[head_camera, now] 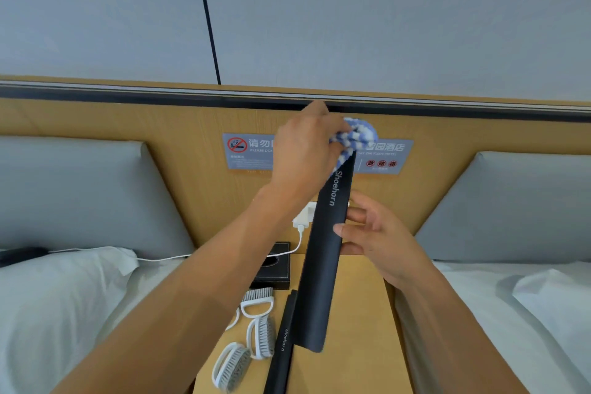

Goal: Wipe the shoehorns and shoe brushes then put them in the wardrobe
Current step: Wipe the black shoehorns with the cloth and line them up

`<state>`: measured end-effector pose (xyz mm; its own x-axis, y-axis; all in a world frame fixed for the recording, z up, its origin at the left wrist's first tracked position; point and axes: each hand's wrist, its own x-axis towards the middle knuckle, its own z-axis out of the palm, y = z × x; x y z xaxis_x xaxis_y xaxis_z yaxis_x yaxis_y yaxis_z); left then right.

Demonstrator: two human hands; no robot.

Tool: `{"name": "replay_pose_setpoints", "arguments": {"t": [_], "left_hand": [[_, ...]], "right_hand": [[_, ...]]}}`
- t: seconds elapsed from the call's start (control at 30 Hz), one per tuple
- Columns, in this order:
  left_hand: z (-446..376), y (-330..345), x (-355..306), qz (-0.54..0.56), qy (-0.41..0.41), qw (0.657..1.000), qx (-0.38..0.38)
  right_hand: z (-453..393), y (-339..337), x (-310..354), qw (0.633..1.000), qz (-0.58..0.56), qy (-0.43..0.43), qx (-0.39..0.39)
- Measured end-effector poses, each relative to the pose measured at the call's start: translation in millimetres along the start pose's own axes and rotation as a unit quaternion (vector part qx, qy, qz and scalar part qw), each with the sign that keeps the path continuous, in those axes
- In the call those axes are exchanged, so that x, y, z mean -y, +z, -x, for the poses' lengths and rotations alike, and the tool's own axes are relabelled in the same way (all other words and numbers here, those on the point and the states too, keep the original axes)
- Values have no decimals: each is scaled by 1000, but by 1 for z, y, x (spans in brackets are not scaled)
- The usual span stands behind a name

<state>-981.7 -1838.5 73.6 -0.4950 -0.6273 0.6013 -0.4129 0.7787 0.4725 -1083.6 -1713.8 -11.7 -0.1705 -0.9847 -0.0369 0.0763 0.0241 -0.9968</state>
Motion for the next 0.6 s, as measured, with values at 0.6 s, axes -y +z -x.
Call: {"name": "replay_pose_setpoints", "arguments": {"t": [0.6], "left_hand": [[50,7,15,0,67,985,156]], "right_hand": [[-15,-14,-3,952,-289,83,-53]]}}
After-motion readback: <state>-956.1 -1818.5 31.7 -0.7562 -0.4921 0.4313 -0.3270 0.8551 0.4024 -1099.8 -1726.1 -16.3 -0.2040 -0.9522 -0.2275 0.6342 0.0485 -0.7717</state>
